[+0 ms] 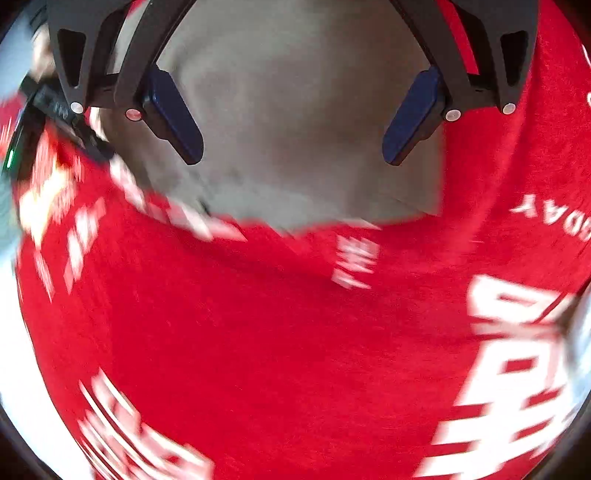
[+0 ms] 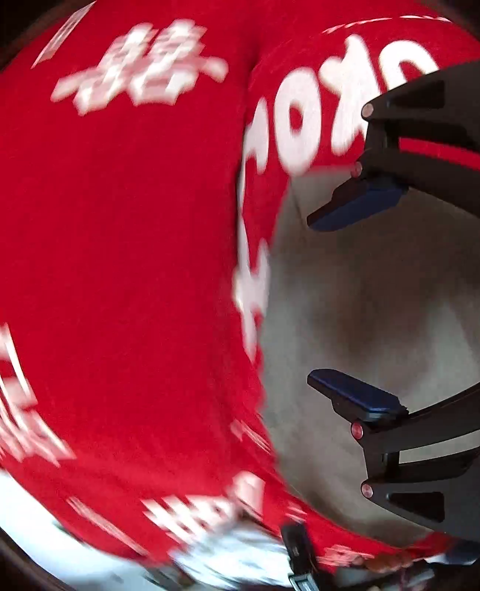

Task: Fold small clothes
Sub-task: 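Open both grippers to release the folded sweater, then reposition both open grippers over the folded sweater edge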

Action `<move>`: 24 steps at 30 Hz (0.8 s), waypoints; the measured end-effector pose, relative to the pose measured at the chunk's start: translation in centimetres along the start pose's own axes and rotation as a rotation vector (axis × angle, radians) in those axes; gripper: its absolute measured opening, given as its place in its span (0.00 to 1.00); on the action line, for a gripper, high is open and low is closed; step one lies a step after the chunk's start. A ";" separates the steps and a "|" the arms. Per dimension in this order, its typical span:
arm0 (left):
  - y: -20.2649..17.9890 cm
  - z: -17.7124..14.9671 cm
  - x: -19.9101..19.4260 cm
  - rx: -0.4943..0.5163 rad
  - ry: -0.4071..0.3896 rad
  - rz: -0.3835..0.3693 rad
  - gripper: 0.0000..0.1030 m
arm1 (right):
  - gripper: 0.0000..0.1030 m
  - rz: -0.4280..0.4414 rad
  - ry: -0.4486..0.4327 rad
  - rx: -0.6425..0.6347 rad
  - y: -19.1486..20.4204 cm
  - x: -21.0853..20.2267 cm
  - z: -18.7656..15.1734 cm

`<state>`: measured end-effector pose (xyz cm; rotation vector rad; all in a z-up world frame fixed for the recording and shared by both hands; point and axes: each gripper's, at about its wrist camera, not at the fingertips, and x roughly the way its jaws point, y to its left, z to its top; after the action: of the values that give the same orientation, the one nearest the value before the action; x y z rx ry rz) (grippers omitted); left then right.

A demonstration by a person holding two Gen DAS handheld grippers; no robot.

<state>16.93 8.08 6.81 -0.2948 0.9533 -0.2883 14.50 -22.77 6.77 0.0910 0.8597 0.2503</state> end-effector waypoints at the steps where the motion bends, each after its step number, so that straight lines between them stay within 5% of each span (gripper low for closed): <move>1: -1.7 -0.8 0.8 0.058 0.017 0.009 0.95 | 0.77 0.016 0.024 -0.042 1.3 0.6 -0.3; 3: -3.1 -1.9 2.4 0.105 0.046 0.045 0.95 | 0.77 0.006 0.071 -0.077 2.3 2.0 -0.9; 6: -0.6 -2.5 4.5 0.051 0.078 0.164 0.95 | 0.76 -0.126 0.149 -0.047 0.3 3.9 -2.2; 9: 1.6 -2.5 3.5 -0.006 0.035 0.109 0.95 | 0.73 -0.152 0.115 0.020 -2.6 2.8 -2.8; 12: 1.0 -2.9 1.7 -0.015 0.032 0.136 0.95 | 0.76 -0.212 0.086 0.027 -2.3 0.1 -2.9; 17: -2.5 -7.2 -1.2 0.019 -0.006 0.074 0.95 | 0.77 -0.075 0.004 -0.026 2.9 -4.5 -6.5; 22: -3.9 -12.4 -0.8 0.101 0.016 0.206 0.95 | 0.77 -0.091 0.080 -0.096 5.7 -3.8 -12.4; 24: -4.7 -13.9 -1.0 0.191 -0.023 0.290 0.98 | 0.78 -0.102 0.015 -0.094 4.9 -4.4 -13.5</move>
<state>4.33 2.46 1.73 0.0161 0.9247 -0.1075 0.59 -19.46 2.13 -0.0425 0.8638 0.1961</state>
